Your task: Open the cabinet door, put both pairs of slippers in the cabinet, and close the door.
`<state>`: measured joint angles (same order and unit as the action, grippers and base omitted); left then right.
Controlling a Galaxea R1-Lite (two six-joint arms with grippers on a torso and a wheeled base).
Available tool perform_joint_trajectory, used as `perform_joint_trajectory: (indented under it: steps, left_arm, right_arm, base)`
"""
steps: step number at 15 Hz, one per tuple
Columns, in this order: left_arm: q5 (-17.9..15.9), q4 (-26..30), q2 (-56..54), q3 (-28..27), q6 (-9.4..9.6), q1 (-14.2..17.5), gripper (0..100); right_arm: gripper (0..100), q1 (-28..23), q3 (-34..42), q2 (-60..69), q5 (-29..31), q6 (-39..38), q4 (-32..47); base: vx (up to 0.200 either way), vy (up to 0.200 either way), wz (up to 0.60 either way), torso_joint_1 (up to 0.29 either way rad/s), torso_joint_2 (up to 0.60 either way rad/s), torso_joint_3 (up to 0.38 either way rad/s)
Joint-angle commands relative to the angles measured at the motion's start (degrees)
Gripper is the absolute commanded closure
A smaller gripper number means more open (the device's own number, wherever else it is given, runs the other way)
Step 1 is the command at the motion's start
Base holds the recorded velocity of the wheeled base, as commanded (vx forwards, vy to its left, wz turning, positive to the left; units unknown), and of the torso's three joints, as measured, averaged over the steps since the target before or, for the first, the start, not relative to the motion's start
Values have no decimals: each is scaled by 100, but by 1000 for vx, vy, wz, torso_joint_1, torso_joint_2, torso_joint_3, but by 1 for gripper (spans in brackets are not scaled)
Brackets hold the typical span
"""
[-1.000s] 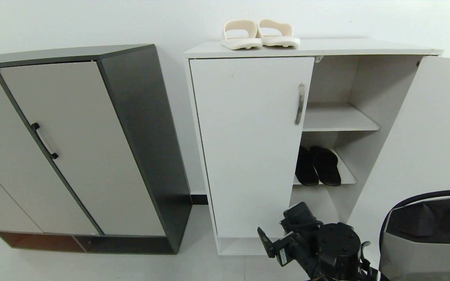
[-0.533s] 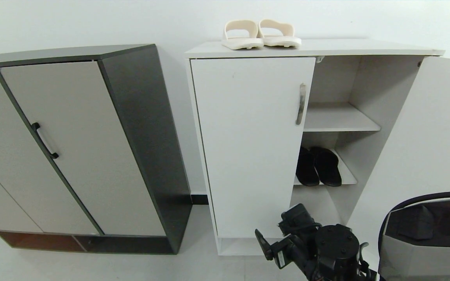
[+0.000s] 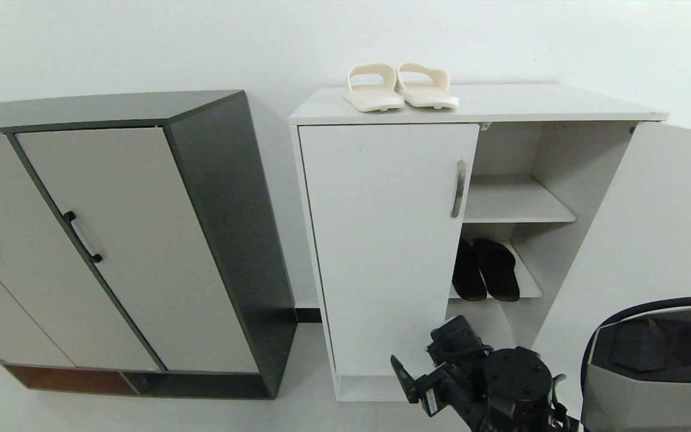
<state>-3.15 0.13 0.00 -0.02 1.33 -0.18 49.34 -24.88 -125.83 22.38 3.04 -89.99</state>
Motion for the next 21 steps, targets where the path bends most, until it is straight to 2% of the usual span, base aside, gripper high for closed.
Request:
perform_joint_trajectory:
  steps: [1,9,21]
  left_arm:
    - [-2,4,9,2,-1,1,100]
    - [-2,4,9,2,-1,1,100]
    - [-2,4,9,2,-1,1,100]
  right_arm:
    - [0,6,1,-12,3,4,-1]
    - [0,6,10,-12,-15,4,-1]
    - [0,6,10,-12,-6,4,-1]
  base:
    - [0,0,0,36,-163,-115]
    - [0,0,0,7,-38,-30]
    - [0,0,0,139,-443,-306]
